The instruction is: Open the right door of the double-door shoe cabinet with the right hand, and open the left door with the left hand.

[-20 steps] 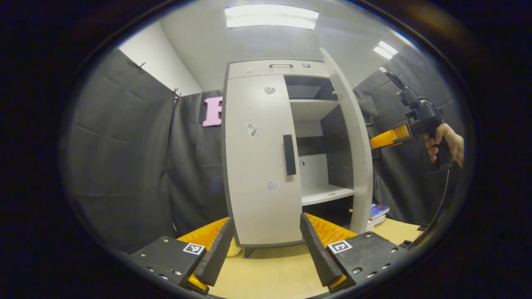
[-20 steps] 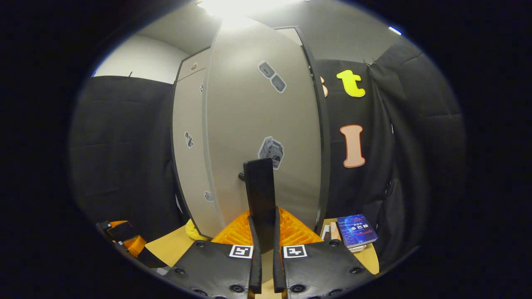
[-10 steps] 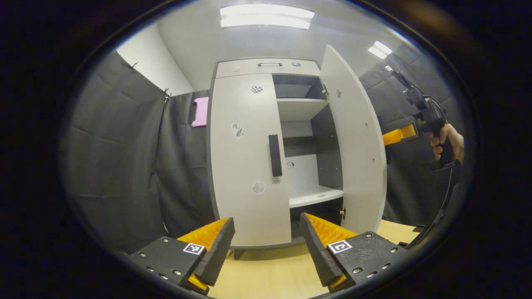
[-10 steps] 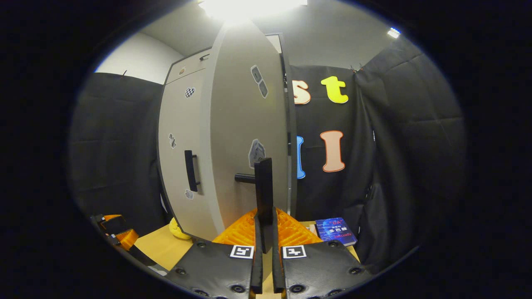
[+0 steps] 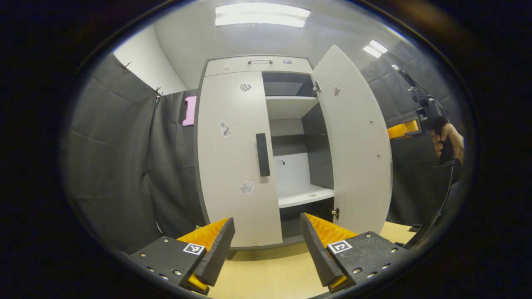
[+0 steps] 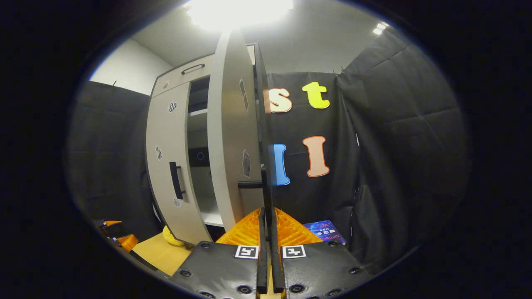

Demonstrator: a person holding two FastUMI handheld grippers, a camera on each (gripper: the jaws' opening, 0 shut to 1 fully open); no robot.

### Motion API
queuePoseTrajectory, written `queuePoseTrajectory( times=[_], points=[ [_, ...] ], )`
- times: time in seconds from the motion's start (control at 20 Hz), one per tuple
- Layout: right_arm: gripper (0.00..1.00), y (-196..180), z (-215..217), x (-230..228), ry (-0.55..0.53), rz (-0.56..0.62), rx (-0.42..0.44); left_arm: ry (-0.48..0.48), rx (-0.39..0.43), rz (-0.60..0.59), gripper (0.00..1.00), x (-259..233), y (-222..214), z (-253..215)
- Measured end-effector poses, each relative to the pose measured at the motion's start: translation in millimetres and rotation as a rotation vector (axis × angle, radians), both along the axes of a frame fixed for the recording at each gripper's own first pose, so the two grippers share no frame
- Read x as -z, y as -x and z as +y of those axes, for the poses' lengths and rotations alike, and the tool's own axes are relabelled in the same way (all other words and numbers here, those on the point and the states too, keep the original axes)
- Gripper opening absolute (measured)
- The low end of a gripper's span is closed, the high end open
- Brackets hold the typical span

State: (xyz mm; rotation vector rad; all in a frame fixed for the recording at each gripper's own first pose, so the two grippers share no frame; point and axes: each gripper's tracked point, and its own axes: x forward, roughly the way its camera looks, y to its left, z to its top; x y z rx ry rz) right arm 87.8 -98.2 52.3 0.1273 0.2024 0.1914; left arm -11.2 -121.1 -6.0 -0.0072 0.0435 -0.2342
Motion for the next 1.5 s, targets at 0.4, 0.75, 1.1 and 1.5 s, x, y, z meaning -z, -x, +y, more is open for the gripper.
queuePoseTrajectory(
  times=[0.4, 0.75, 1.1, 1.5],
  points=[
    [0.26, 46, -36, -4, 0.056, -0.030, 0.098, 0.036, -0.005, 0.009, 0.91, -18, -66, 2],
    [0.97, 75, -62, 16, 0.017, -0.030, 0.198, 0.029, -0.001, -0.065, 0.92, -64, -134, -11],
    [0.98, 96, -108, 14, 0.016, -0.043, 0.315, 0.058, 0.006, -0.089, 0.91, -94, -199, -25],
    [0.98, 108, -129, 33, 0.072, 0.002, 0.372, 0.094, -0.018, -0.051, 0.91, -91, -258, -34]
  ],
)
